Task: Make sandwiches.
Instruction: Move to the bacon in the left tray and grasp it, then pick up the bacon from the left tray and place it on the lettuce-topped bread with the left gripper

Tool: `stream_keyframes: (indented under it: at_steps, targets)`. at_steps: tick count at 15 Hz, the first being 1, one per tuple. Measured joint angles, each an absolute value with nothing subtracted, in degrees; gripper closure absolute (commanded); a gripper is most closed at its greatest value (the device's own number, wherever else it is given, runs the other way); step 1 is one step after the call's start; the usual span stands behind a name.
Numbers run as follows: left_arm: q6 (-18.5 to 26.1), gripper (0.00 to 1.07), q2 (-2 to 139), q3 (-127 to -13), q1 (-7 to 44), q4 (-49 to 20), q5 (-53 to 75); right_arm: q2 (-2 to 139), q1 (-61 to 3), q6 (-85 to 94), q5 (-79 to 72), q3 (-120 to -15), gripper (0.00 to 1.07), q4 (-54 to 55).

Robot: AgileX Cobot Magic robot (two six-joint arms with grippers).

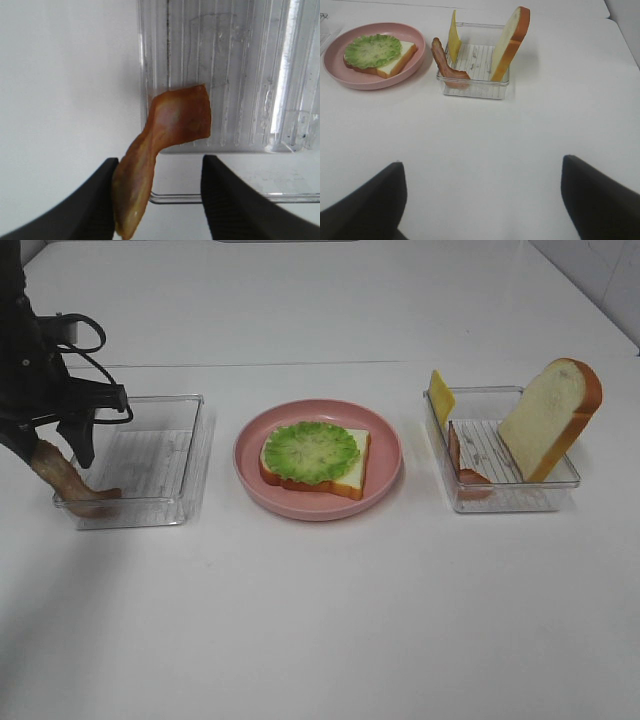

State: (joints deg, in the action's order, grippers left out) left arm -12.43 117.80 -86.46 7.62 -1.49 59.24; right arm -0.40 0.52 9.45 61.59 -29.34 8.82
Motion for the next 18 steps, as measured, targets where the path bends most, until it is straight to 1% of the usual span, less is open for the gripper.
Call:
stream_keyframes:
  at_steps: [1,2,4,7,9,12,13,16,18]
  targets:
    - [-11.1,0.82,117.8,-86.5,7.6,-1.5,59.2,-0.4,0.5,9.5,61.6,-29.3,0.28,8.8]
    - [-10.9,0.86,117.8,-86.5,7.6,-1.5,59.2,-0.4,0.5,9.5,61.6,-29.3,0.28,8.8]
    - [-10.8,1.05,117.8,-86.5,7.6,-1.5,59.3,-0.4,0.5,9.5,61.6,-29.3,0.28,8.8]
    - [-10.8,1.07,117.8,-86.5,7.6,-1.8,59.3,-0.4,0.5,9.5,61.6,-29.3,0.28,8.8]
    - [-9.9,1.07,117.7,-86.5,7.6,-3.3,59.2,-0.4,0.5,9.5,61.6,-29.3,0.28,8.8]
    - [-7.4,1.07,115.5,-88.1,7.6,-8.7,59.2,-0.4,0.5,9.5,61.6,-29.3,0.28,8.8]
    - [-5.6,1.07,113.8,-91.4,7.6,-13.2,59.2,-0.4,0.5,9.5,61.6,-29.3,0.28,8.8]
    - [-1.1,1.07,113.2,-95.6,7.6,-22.6,58.8,-0.4,0.5,9.5,61.6,-29.3,0.28,8.8]
    - [4.0,1.07,113.1,-96.5,7.6,-34.7,56.0,-0.4,0.5,9.5,61.6,-29.3,0.28,8.8]
